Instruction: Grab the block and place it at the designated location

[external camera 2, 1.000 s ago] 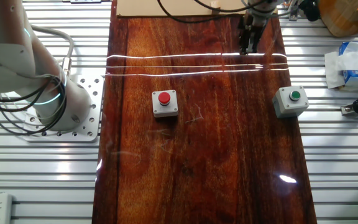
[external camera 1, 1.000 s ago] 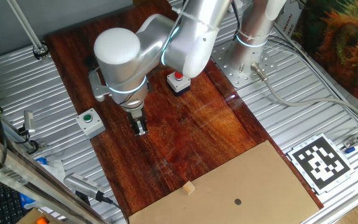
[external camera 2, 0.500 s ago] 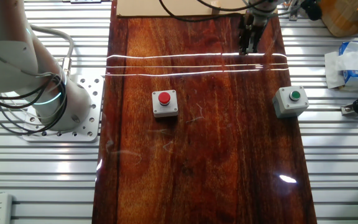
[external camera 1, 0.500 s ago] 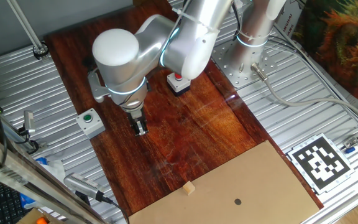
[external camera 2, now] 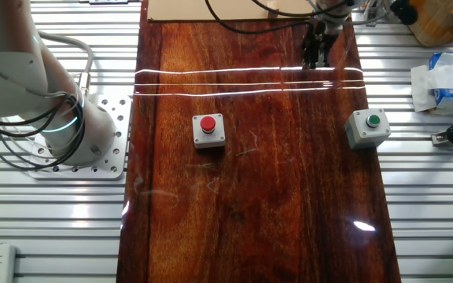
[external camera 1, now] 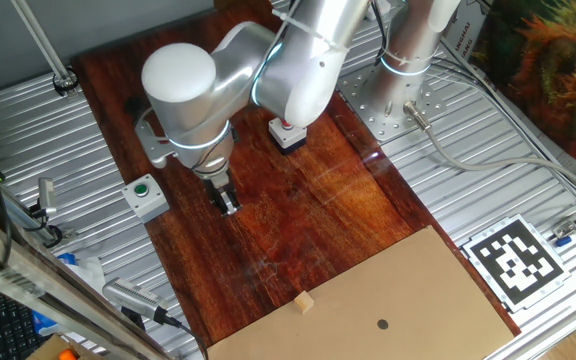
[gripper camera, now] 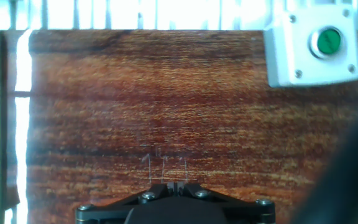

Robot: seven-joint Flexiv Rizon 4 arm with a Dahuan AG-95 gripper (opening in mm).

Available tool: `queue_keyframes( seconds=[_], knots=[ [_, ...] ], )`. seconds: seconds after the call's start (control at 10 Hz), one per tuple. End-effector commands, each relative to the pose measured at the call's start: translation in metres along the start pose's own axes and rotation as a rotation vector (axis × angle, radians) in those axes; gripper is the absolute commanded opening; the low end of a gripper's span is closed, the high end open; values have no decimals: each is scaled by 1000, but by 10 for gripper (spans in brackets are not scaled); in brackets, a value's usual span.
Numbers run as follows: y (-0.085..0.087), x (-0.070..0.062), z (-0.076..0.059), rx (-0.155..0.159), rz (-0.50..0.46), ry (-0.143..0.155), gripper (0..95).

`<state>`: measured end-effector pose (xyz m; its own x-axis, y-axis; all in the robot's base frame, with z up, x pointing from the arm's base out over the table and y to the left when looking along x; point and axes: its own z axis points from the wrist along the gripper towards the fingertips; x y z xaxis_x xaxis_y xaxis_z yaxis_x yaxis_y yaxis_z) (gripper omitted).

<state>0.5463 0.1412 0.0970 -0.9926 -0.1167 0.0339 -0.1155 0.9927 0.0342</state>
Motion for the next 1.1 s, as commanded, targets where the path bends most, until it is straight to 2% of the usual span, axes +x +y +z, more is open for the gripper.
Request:
queue_keyframes(
  seconds=[0.1, 1.1],
  knots=[
    [0, 0, 0, 7, -44, 10, 0],
    [0, 0, 0, 0, -57, 13, 0]
  ],
)
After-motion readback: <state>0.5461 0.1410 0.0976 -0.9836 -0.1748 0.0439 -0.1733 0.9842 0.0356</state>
